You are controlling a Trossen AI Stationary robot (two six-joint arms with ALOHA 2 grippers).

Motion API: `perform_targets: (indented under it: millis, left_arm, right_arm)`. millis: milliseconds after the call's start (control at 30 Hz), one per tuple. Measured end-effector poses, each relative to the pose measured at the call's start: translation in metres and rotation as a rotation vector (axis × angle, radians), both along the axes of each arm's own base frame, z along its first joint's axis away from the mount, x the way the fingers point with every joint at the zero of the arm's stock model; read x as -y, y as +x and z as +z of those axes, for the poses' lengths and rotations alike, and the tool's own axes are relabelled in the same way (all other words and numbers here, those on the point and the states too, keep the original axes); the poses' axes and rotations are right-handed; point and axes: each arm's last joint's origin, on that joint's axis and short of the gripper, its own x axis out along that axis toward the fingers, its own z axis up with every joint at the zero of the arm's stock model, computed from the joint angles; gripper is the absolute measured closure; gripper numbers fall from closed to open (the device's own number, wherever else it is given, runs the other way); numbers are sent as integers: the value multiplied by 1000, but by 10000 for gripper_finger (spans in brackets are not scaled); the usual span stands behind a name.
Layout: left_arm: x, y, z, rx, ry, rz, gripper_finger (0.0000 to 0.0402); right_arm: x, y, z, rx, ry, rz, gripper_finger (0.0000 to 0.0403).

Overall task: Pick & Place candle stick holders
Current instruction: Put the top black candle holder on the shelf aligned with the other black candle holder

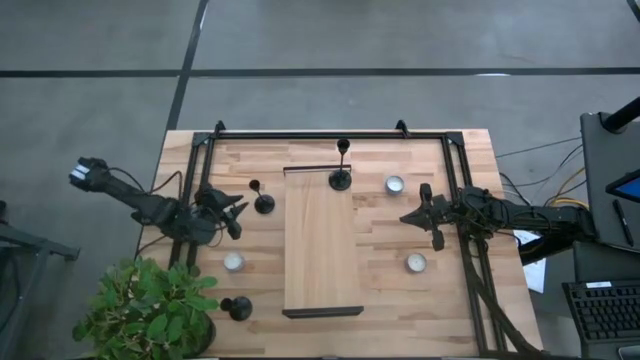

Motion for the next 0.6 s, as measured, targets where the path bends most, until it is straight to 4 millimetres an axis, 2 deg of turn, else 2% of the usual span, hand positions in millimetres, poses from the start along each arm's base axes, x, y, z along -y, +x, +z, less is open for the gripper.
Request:
perform_targets:
  millis: [233,600]
  left_arm:
    - [-8,6,-5,-51,0,73,282]
    - [-11,19,-11,-73,30,81,282]
  right_arm:
    - [0,0,0,0,0,0,394]
    - [0,0,0,1,0,0,394]
